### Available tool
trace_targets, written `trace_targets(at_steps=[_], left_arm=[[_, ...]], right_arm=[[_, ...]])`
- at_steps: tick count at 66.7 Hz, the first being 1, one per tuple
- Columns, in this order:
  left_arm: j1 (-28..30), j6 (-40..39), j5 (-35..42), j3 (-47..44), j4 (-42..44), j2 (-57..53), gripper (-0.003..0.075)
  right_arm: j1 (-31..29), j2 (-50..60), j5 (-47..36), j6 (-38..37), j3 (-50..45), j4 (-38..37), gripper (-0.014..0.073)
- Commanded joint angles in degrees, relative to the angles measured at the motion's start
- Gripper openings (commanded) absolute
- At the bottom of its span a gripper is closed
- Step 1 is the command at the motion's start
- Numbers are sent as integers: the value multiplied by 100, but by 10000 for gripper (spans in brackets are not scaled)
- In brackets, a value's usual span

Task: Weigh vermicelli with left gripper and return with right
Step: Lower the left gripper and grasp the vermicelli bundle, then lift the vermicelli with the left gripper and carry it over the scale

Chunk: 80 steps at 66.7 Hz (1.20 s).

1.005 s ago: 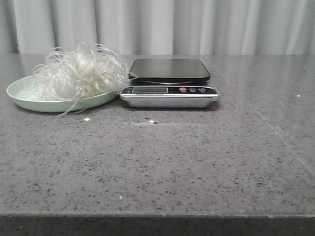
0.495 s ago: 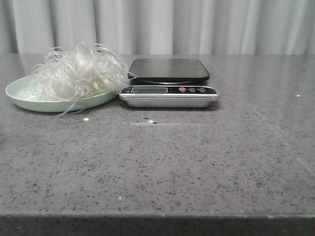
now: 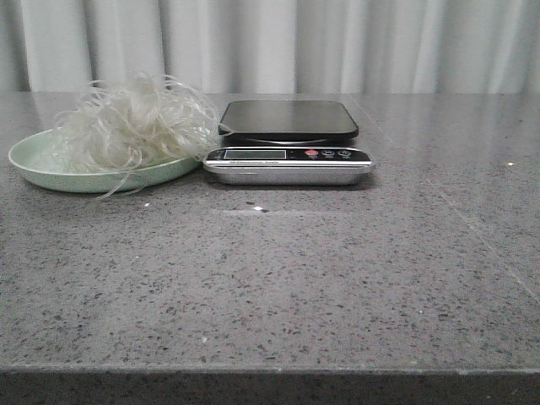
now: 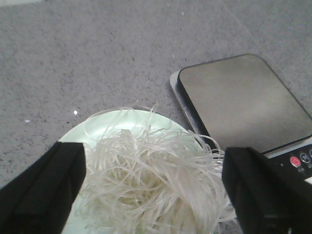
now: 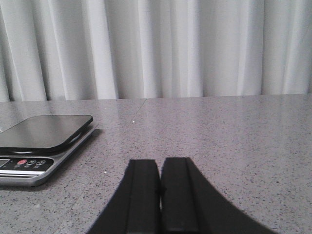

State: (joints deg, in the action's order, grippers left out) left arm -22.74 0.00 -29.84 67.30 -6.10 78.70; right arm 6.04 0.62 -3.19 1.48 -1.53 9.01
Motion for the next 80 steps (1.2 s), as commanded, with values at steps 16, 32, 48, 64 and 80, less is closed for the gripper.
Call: trace_targets(at_steps=[16,32,48,64,80], left_arm=[[-37,-46,-2163,1955,-240,1751,610],[-37,-46,-3393,2670,-240,2450,270],[-123,0,-3423,3433,-245,2353,130],[-611,0,-2941,4497,-258,2350,125],[-1055,0,-2256,4695,-258,2645,126]], right_arm=[[-42,89,-466,35,39,14,165],[-42,94,-466,35,39,14,165],[-42,94,-466,35,39,14,165],[-42,94,-466,35,39,14,165],[-42,94,-466,35,39,14,165]])
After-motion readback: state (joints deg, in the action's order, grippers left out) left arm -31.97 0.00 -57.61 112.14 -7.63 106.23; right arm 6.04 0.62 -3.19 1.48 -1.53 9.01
